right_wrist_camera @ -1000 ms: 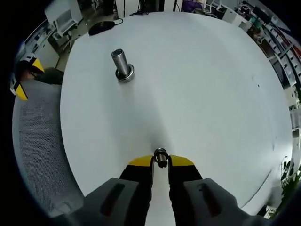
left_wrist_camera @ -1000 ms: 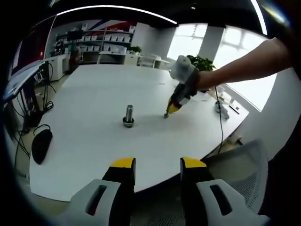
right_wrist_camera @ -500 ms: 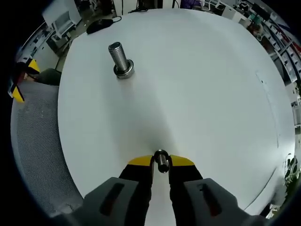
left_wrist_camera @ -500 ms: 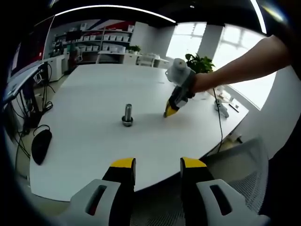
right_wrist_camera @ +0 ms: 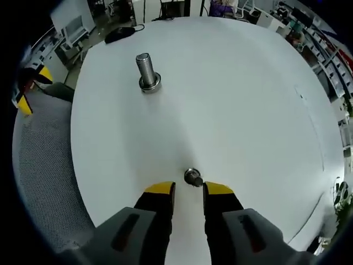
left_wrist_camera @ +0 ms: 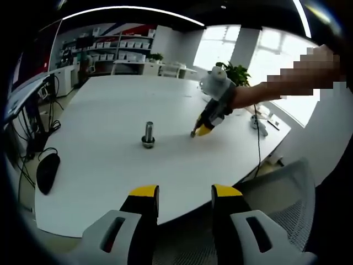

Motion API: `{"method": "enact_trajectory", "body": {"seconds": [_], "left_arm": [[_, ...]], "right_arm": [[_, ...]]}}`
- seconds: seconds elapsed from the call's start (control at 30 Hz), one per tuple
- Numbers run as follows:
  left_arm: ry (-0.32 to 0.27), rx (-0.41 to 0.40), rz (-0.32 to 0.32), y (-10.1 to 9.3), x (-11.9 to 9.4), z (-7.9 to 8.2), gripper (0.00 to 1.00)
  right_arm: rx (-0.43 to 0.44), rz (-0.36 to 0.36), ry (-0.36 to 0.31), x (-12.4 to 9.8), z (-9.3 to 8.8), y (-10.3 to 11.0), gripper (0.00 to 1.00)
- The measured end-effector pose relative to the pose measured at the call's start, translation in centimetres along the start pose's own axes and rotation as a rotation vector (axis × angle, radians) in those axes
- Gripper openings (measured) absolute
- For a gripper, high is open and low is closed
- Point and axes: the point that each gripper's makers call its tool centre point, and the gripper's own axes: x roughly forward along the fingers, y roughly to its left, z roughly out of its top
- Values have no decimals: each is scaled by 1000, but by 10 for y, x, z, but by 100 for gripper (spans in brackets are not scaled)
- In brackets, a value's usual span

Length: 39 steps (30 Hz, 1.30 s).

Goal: Place the washer onto the threaded stud by aligning its center hole with the stud, sliding it down to the base, and recovering from edge contact or off-axis alignment until the washer reaches the visible bottom stop.

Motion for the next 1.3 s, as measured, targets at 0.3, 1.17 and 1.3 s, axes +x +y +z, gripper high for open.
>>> {"method": "enact_trajectory", "body": {"seconds": [0.3,1.17,1.3], "left_arm": [[0,7,-8,-1,1,0,36],[-5,-6,-11,-2,0,1,36],[-10,-4,-10,-1,0,2,36]], "right_arm": [[58,-19,-91,-20,-9,9,26],[417,-109,-388,-77,-46,37,26],[462,-121,-414,-86,-51,39,26]]}}
